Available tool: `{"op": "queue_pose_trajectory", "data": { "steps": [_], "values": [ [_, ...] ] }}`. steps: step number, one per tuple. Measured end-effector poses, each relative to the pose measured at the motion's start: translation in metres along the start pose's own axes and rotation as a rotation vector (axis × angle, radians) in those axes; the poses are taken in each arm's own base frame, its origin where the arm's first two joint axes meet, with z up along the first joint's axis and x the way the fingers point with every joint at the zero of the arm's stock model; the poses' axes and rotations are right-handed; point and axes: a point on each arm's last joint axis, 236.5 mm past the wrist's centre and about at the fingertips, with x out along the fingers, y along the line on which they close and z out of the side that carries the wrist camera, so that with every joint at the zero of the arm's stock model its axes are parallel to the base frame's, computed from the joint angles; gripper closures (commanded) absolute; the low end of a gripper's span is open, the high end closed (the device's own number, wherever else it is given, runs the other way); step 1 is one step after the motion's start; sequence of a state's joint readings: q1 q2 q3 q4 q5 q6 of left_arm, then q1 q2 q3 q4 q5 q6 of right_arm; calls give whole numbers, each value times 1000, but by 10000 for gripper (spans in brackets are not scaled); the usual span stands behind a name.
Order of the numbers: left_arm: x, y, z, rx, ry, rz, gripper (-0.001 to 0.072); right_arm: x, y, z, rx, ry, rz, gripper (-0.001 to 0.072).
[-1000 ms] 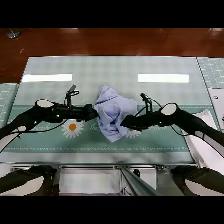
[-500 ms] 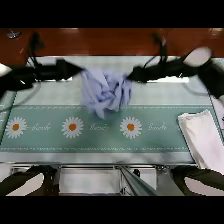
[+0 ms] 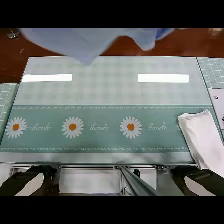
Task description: Fold the shirts.
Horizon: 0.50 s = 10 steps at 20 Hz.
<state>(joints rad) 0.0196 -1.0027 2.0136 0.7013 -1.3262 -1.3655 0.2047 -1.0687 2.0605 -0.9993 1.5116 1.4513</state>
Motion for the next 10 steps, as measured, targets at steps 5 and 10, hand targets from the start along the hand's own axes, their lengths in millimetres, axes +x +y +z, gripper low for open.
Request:
{"op": "queue_pose_trajectory", "data": {
  "steps": [5,10],
  "values": [
    [-42,-37,-44,29,110,25,681,-49,27,-47,-15,65,-28,697],
    [-31,-13,-136,-136,321,36,681,-30,17,-123,99,275,-19,697]
  ]
}}
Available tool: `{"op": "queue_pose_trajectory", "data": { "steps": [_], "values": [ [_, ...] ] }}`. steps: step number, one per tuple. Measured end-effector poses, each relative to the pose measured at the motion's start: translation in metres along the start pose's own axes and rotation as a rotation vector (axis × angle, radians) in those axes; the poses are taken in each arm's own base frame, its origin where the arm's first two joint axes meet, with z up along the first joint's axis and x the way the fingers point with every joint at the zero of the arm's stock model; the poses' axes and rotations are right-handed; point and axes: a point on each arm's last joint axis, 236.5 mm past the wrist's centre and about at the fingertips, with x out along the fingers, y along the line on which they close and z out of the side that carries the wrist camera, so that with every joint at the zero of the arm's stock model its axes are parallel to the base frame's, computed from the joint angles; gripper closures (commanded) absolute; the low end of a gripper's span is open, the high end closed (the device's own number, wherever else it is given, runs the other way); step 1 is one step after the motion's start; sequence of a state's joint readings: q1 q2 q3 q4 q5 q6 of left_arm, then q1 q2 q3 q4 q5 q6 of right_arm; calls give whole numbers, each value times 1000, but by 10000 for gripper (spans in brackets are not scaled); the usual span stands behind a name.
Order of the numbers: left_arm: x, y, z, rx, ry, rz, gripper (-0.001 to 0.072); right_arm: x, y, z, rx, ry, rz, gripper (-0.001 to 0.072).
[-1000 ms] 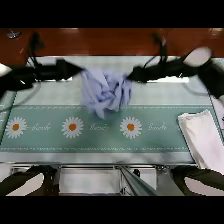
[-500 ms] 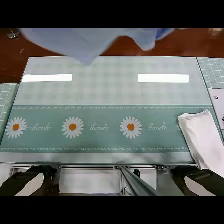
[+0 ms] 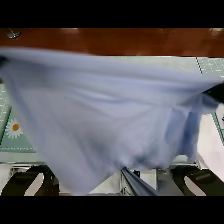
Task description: Fold the shirts.
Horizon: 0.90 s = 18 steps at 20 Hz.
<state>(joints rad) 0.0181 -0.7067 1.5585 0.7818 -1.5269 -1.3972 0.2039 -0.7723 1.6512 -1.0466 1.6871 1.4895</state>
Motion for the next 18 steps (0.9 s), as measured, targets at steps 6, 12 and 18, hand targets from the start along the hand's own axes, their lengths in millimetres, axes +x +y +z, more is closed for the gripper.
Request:
{"op": "queue_pose_trajectory", "data": {
  "steps": [6,12,18],
  "values": [
    [107,75,-113,-299,218,-24,681,115,-93,-43,197,175,-117,697],
    [225,121,-196,-424,304,39,623,231,-202,-34,384,219,-201,696],
    [278,191,-196,-548,338,143,5,285,-257,6,559,169,-83,84]
  ]
}}
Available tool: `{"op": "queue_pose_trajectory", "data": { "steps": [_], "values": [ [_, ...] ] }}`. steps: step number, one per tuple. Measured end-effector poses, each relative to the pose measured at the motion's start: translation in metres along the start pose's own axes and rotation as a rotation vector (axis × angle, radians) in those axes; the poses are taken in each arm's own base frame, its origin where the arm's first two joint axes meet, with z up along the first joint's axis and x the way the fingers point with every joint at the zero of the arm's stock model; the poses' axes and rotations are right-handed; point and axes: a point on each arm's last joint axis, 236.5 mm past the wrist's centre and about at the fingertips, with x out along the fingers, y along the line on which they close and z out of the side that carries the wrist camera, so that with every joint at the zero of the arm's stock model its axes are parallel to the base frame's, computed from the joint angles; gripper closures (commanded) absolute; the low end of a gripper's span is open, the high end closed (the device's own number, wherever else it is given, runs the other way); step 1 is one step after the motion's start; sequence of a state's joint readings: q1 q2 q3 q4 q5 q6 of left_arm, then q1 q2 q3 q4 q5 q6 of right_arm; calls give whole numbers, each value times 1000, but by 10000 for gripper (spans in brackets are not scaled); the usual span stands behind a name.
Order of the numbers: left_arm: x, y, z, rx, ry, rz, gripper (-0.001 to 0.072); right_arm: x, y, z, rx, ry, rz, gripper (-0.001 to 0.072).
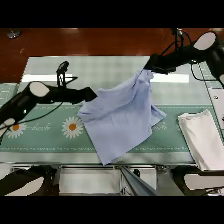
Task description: Fold the shirts.
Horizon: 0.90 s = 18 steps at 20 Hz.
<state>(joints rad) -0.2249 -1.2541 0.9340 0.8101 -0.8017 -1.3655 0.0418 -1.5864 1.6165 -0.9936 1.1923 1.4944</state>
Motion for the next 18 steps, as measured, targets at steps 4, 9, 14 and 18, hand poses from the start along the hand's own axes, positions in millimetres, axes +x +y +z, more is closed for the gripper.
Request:
{"op": "queue_pose_trajectory", "data": {
  "steps": [4,9,14,18],
  "values": [
    [-39,46,52,-91,-16,39,6,-43,-56,-11,29,95,-52,89],
    [-42,97,24,-236,170,45,6,-64,-113,-122,208,259,-101,89],
    [2,87,-15,-256,355,-39,7,-36,-83,-256,302,397,3,90],
    [31,77,-36,-244,439,-65,9,-24,-65,-327,324,500,25,89]
  ]
}}
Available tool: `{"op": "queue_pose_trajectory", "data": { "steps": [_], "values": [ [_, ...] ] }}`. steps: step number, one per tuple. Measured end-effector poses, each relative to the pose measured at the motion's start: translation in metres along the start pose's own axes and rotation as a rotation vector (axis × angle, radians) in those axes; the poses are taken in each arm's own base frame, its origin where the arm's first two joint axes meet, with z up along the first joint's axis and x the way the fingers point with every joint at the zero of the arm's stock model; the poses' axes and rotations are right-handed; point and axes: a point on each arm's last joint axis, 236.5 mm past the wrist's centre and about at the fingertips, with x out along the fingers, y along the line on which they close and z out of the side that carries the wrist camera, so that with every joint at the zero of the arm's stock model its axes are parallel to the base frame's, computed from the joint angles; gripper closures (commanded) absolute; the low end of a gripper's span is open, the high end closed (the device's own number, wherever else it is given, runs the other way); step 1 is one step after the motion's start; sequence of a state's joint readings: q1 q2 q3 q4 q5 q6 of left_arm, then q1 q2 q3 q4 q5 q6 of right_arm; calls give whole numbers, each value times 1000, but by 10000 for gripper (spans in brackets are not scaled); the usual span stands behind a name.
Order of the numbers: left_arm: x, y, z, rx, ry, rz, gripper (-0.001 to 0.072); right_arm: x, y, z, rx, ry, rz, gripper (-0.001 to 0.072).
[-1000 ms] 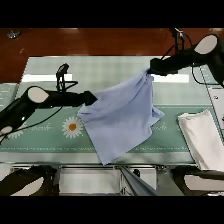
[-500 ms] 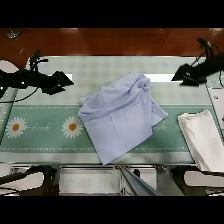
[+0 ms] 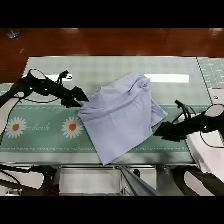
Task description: Fold the shirts.
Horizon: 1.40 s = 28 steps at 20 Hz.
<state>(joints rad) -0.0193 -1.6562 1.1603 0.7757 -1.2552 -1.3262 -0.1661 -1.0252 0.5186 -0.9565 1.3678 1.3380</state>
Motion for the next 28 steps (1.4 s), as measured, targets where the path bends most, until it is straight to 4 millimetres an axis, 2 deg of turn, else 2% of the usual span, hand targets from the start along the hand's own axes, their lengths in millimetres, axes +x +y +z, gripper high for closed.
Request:
{"op": "queue_pose_trajectory", "data": {
  "steps": [1,2,3,4,12,17,18,19,20,21,24,26,28],
  "values": [
    [6,-1,-1,1,13,-4,27,8,0,-9,3,21,-3,90],
    [10,-2,-1,4,22,-5,187,15,1,-17,-1,40,-10,90],
    [13,-4,-1,7,26,-8,594,23,4,-22,-6,47,-17,90],
    [15,-6,0,9,28,-14,679,29,7,-25,-17,54,-26,90],
    [13,-24,10,84,13,-55,679,82,53,-26,-25,62,39,90],
    [11,-28,9,92,22,-63,679,105,84,-5,-5,44,99,92],
    [11,-28,9,94,22,-64,679,109,91,3,-2,28,110,182],
    [11,-28,9,95,22,-64,679,113,97,14,-5,3,115,385],
    [11,-28,9,96,22,-65,679,116,101,25,-9,-23,117,668],
    [11,-29,8,97,22,-65,679,118,105,36,-24,-48,116,697],
    [1,-35,12,116,-3,-67,680,108,136,63,-74,-101,176,697],
    [-20,-50,23,151,-62,-80,680,84,163,89,-134,-150,222,698],
    [-57,-76,41,207,-166,-110,680,39,194,121,-228,-229,258,698]
  ]
}}
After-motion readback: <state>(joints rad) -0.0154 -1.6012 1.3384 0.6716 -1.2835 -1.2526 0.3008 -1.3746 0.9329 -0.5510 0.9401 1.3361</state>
